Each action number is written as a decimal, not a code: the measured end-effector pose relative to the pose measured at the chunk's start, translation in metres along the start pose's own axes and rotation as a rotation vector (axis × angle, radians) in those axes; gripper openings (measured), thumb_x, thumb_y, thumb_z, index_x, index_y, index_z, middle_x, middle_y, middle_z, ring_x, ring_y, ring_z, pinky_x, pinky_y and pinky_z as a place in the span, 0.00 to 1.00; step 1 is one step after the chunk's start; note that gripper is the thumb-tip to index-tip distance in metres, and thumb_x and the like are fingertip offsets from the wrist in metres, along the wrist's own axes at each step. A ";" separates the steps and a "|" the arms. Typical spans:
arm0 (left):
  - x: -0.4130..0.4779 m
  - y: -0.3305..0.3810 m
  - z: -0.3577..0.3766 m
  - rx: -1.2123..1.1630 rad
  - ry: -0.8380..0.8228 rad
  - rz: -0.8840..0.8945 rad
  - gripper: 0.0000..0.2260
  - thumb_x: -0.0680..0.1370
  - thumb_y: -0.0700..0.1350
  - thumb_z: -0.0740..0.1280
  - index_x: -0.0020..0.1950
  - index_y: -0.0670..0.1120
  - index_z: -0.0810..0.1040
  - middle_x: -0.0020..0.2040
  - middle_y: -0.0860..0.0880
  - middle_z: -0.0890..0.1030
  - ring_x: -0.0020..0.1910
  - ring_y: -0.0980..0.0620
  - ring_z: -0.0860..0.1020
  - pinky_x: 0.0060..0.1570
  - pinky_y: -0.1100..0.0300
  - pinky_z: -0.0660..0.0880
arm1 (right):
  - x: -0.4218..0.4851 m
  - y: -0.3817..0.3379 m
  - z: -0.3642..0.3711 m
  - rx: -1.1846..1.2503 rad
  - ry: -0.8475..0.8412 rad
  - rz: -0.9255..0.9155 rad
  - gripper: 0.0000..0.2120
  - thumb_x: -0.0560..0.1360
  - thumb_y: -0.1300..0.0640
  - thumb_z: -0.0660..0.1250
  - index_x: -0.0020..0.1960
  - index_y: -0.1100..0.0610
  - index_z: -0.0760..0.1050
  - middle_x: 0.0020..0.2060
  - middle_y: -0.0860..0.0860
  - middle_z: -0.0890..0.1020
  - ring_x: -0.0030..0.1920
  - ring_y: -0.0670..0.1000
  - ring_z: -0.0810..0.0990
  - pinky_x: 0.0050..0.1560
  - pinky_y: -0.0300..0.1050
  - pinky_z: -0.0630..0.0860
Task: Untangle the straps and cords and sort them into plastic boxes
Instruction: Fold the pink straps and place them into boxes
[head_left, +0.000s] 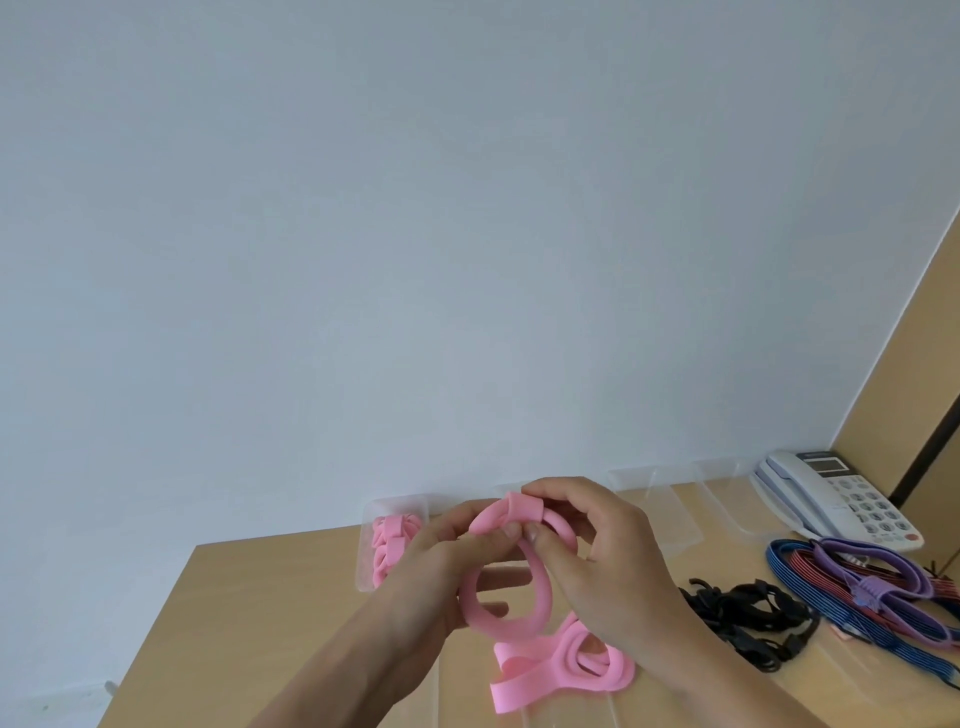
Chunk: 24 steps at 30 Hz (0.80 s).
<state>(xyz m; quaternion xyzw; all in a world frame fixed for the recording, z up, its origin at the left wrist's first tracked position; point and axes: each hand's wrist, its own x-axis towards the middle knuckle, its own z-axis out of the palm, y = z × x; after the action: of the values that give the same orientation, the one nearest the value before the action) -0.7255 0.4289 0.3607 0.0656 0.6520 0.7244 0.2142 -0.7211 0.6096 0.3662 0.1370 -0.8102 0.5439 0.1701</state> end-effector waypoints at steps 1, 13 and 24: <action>0.000 0.001 0.000 0.002 -0.010 0.004 0.18 0.79 0.55 0.71 0.67 0.50 0.80 0.64 0.44 0.84 0.62 0.40 0.83 0.60 0.43 0.76 | 0.001 0.000 0.000 -0.010 0.003 -0.020 0.13 0.73 0.63 0.74 0.50 0.46 0.81 0.44 0.39 0.84 0.48 0.45 0.84 0.49 0.44 0.80; 0.001 0.004 0.007 -0.127 -0.102 0.030 0.17 0.83 0.51 0.66 0.60 0.38 0.81 0.60 0.41 0.83 0.55 0.38 0.84 0.54 0.47 0.80 | -0.004 0.011 0.009 -0.157 0.074 -0.272 0.16 0.70 0.71 0.74 0.55 0.57 0.83 0.50 0.46 0.83 0.51 0.44 0.83 0.51 0.42 0.80; 0.002 0.007 0.002 -0.092 0.066 -0.005 0.20 0.76 0.41 0.71 0.68 0.41 0.76 0.61 0.42 0.85 0.55 0.36 0.85 0.57 0.41 0.80 | 0.006 0.006 0.005 -0.105 -0.116 -0.027 0.08 0.78 0.58 0.70 0.57 0.51 0.79 0.48 0.39 0.84 0.53 0.40 0.81 0.50 0.36 0.79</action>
<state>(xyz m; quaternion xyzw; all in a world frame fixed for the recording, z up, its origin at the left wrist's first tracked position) -0.7278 0.4314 0.3673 0.0301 0.6250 0.7547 0.1970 -0.7297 0.6072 0.3626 0.1702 -0.8441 0.4897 0.1370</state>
